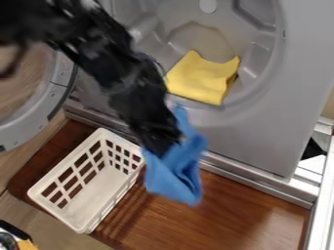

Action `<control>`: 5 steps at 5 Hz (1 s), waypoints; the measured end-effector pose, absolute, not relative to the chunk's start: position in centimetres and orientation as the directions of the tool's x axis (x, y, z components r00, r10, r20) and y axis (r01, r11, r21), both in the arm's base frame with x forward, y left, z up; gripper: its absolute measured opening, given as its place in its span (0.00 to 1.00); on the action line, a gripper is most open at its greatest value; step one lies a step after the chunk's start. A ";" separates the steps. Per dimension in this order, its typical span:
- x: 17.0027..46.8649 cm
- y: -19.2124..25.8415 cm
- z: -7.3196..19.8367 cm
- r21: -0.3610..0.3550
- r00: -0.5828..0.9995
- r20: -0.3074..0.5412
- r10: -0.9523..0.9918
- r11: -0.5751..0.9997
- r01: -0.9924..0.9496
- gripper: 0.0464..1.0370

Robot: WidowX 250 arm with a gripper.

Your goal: Moved the blue cloth on the right side of white basket

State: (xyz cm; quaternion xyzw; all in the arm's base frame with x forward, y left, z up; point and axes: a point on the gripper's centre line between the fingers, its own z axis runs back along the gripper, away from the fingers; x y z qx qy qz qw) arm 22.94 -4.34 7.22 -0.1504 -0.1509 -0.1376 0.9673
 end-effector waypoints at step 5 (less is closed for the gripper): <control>24.0 -7.6 -4.4 -0.218 0.938 0.179 -0.296 0.918 0.332 0.18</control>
